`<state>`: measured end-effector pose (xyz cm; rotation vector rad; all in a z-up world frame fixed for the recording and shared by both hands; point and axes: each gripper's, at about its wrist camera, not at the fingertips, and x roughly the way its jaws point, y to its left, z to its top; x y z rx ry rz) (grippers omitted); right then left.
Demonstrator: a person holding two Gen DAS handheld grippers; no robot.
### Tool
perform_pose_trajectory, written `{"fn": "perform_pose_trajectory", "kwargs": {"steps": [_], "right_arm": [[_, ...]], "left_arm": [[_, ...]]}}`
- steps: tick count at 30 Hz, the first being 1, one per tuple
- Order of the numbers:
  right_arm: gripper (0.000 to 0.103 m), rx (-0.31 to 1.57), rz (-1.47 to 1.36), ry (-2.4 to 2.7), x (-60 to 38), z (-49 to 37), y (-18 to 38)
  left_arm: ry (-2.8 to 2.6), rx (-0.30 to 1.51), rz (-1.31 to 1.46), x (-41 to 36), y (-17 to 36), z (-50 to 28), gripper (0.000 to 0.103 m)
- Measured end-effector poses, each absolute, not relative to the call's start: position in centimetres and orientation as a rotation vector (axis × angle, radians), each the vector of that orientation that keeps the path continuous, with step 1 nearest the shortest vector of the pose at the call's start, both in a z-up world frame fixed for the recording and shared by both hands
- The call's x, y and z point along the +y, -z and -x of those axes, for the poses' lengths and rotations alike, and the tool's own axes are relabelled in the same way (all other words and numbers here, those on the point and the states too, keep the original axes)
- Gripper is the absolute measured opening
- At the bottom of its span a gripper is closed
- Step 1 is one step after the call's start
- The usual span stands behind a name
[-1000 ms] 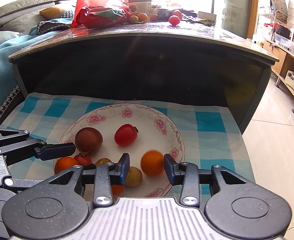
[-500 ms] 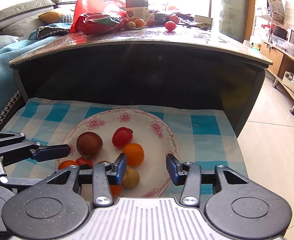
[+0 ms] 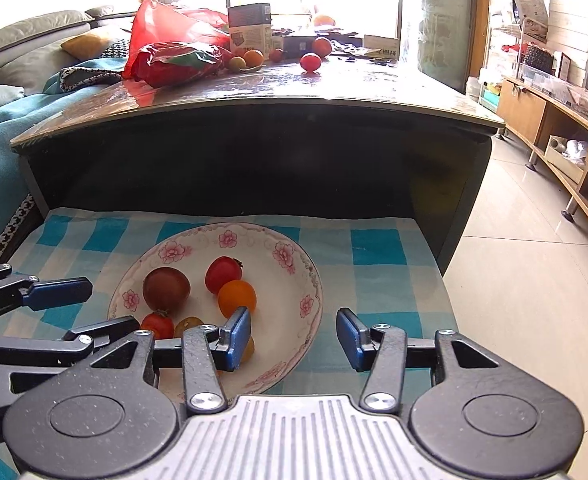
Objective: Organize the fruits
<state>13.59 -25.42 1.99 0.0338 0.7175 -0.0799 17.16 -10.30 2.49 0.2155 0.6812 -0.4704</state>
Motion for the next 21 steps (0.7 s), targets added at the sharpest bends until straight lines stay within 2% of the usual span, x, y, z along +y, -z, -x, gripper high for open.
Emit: {"fn": "perform_pose_trajectory", "kwargs": {"steps": [2, 5, 8, 10, 21], "right_arm": [[0.043, 0.715, -0.038, 0.085, -25.3, -12.9, -2.3], [0.044, 0.713, -0.033, 0.092, -25.2, -11.7, -2.8], [0.046, 0.711, -0.018, 0.103, -25.0, -10.4, -3.2], [0.049, 0.707, -0.01, 0.107, -24.8, -9.6, -3.4], [0.049, 0.719, -0.019, 0.12, -24.2, -6.3, -3.4]], "left_arm": [[0.447, 0.674, -0.214, -10.2, -2.9, -16.6, 0.076], [0.409, 0.637, -0.226, -10.1, -3.6, -15.3, 0.091], [0.398, 0.621, -0.195, -9.6, -4.3, -14.2, 0.101], [0.386, 0.612, -0.177, -9.3, -4.7, -13.5, 0.103], [0.321, 0.585, -0.231, -8.4, -4.3, -10.6, 0.103]]}}
